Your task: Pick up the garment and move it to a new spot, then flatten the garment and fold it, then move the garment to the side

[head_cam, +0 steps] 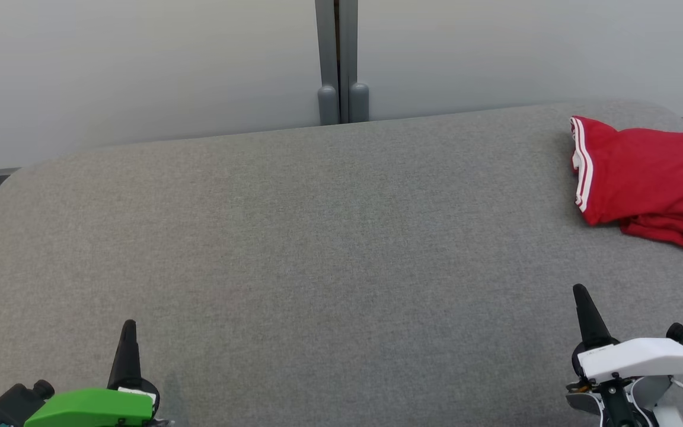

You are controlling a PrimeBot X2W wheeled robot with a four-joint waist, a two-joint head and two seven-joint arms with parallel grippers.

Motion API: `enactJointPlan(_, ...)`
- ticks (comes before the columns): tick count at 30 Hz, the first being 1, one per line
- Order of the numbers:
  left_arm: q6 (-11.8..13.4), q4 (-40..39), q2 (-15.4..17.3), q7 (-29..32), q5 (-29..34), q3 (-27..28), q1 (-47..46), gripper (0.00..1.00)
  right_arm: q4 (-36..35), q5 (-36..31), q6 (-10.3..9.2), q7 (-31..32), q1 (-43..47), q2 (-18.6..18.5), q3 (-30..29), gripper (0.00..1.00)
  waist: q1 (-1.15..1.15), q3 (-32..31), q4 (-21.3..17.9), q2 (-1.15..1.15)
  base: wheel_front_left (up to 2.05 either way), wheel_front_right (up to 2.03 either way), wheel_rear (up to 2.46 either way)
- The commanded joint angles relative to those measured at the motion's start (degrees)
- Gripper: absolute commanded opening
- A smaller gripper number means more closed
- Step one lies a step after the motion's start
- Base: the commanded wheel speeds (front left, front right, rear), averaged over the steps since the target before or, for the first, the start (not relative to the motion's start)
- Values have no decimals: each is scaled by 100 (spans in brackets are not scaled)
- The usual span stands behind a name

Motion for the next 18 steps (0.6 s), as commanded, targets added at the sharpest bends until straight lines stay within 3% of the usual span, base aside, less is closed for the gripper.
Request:
enactJointPlan(1, -44, -21, 45, 39, -158, 35, -166, 0, -77, 180, -2, 45, -150, -28, -22, 0, 0, 3, 0, 0, 0, 0, 0)
enactJointPlan(18, -140, 55, 48, 293, -1079, 138, -392, 0, -88, 1236, -2, 297, -263, -30, -86, 0, 0, 37, 1, 0, 0, 0, 0)
